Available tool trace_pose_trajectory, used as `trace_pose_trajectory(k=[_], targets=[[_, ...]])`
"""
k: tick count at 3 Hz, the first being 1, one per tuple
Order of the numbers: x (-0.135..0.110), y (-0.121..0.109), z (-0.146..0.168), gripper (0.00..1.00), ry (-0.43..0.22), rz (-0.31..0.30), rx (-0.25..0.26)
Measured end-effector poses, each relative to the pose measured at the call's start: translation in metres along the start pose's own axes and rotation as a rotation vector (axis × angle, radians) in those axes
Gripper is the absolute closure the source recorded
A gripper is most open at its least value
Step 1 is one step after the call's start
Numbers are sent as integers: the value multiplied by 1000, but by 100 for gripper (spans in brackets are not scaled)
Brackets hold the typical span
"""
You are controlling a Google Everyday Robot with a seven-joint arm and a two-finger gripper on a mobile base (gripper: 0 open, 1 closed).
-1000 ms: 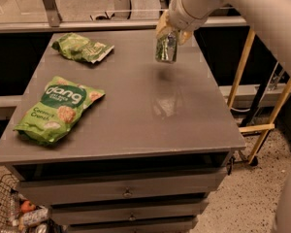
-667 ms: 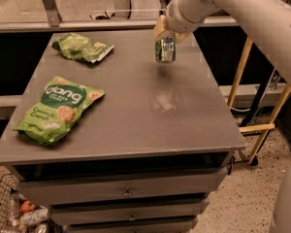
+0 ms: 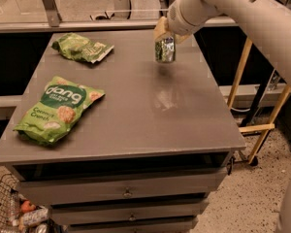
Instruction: Place green can upright
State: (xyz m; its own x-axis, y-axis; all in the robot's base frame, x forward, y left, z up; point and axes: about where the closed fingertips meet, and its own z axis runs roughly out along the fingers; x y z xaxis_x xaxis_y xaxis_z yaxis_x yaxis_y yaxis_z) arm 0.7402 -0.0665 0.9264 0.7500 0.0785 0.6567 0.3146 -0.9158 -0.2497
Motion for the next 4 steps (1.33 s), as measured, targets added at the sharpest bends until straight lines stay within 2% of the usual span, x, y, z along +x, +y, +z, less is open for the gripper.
trace_pose_trajectory(k=[1, 3, 4], targets=[[-8, 7, 12, 100, 71, -82, 56], [-13, 7, -11, 100, 292, -294, 150], [-19, 6, -12, 100, 326, -400, 171]])
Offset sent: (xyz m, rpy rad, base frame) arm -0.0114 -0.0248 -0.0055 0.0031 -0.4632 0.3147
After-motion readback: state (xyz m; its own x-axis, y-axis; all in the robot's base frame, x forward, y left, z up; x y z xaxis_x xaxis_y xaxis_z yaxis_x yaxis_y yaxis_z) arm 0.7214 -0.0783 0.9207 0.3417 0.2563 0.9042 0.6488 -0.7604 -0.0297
